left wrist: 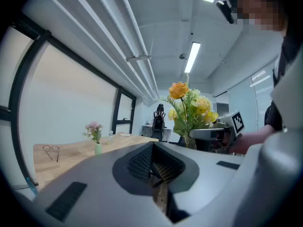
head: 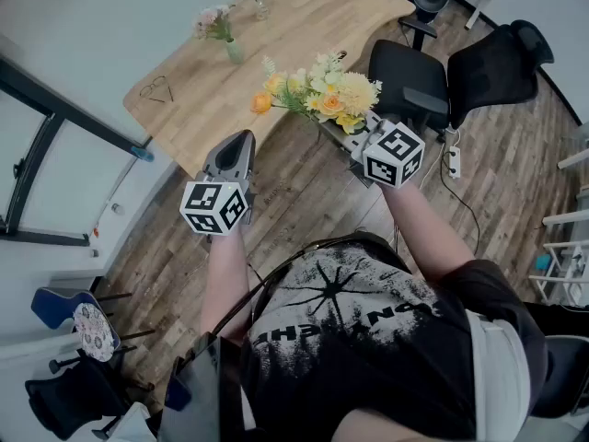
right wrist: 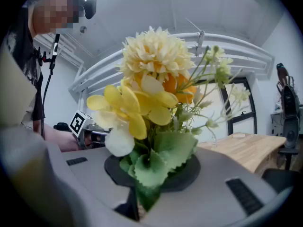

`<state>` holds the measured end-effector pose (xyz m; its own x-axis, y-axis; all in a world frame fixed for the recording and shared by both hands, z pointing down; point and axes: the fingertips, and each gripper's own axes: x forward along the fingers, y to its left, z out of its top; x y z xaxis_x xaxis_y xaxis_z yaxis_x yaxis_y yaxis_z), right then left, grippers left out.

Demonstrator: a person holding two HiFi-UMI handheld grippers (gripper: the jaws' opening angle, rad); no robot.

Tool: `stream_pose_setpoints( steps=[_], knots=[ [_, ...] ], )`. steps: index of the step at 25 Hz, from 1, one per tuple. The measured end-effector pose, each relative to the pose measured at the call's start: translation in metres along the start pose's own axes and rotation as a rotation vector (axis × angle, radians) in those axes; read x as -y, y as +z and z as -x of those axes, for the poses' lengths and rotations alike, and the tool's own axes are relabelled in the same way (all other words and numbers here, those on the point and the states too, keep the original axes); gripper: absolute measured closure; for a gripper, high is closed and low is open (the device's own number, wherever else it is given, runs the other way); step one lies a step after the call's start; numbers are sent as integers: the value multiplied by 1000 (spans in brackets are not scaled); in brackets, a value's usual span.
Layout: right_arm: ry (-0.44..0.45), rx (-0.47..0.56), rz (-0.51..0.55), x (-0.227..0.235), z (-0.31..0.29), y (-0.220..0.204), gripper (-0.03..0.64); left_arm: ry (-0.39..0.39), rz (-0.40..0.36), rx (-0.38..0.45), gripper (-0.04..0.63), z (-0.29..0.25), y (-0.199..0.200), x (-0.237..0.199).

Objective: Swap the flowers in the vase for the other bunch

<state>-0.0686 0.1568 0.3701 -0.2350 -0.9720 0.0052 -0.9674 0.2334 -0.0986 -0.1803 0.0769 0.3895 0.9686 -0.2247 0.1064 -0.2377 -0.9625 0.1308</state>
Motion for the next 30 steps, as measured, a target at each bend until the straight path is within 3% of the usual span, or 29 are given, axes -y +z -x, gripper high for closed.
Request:
stream_pose_setpoints(
  steps=[30],
  knots=[
    [-40,-30,-28,-15,-10,-19,546,-53,30,-33,581,0,-26,-5]
  ],
)
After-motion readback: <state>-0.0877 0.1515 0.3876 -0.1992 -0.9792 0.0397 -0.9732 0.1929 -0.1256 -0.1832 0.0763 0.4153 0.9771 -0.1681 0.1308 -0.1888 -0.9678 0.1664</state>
